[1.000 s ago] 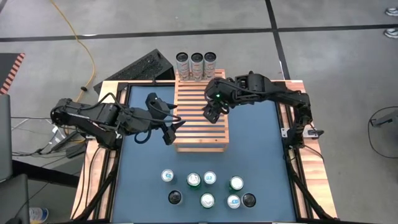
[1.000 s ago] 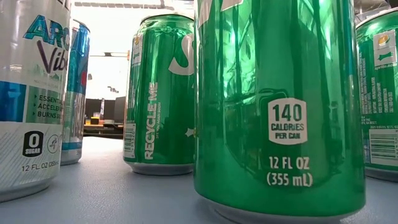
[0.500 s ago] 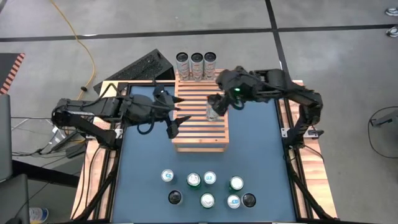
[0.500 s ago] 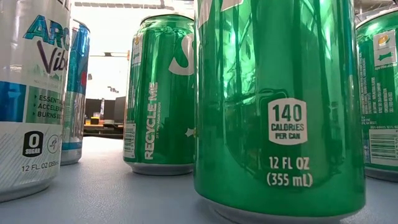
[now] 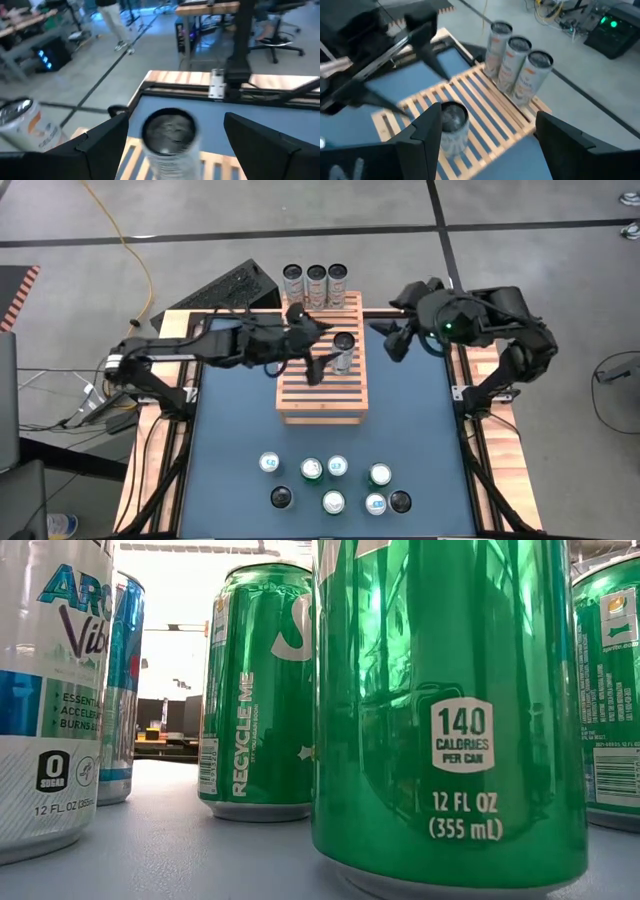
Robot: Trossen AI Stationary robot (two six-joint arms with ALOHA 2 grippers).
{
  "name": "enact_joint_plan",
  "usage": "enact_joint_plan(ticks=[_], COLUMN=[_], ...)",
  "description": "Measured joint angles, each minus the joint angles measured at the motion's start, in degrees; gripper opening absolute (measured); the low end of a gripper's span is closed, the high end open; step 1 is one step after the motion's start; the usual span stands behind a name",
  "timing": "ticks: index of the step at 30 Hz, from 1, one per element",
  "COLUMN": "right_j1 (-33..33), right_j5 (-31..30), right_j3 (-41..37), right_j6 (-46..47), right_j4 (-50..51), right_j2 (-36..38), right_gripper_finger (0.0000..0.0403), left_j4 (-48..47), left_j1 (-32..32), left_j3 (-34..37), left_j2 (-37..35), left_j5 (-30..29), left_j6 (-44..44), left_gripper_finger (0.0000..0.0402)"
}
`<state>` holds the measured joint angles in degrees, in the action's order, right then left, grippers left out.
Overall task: Place canned beverage on shelf
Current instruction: Put the white blue soda can on the shelf
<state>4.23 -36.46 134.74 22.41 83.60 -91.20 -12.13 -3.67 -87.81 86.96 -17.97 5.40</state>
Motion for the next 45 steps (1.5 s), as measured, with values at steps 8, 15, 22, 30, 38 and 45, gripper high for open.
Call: enact_joint_plan(ticks=[8, 15, 22, 30, 38, 45], right_j1=[0.26, 0.1, 0.12, 0.13, 0.28, 0.28], right_j5=[-0.16, -0.75, -1.04, -1.02, -1.02, -1.02], right_j3=[-0.02, 0.0, -0.02, -0.02, -0.02, -0.02], right_j6=[1.14, -0.4, -1.31, -1.48, -1.73, -1.95], right_j4=[6.29, 6.37, 6.4, 6.4, 6.42, 6.41], right_j2=[-2.47, -3.58, -3.56, -3.61, -3.63, -3.61], right_gripper_finger=[0.0265, 0.0265, 0.0265, 0.0265, 0.0265, 0.0265], left_j4=[2.82, 2.57, 2.33, 2.88, 1.79, 1.17], left_j1=[-3.41, -3.55, -3.59, -3.61, -4.65, -5.49], left_j3=[0.0, -0.02, -0.02, -0.04, -0.02, -0.15], left_j2=[3.3, 4.02, 4.39, 6.09, 6.79, 7.75], left_j5=[5.39, 6.71, 7.23, 7.07, 7.52, 10.4], left_j6=[-6.08, -6.29, -6.51, -7.06, -9.59, -12.01], left_gripper_finger=[0.0318, 0.0318, 0.0318, 0.0318, 0.0302, 0.0247])
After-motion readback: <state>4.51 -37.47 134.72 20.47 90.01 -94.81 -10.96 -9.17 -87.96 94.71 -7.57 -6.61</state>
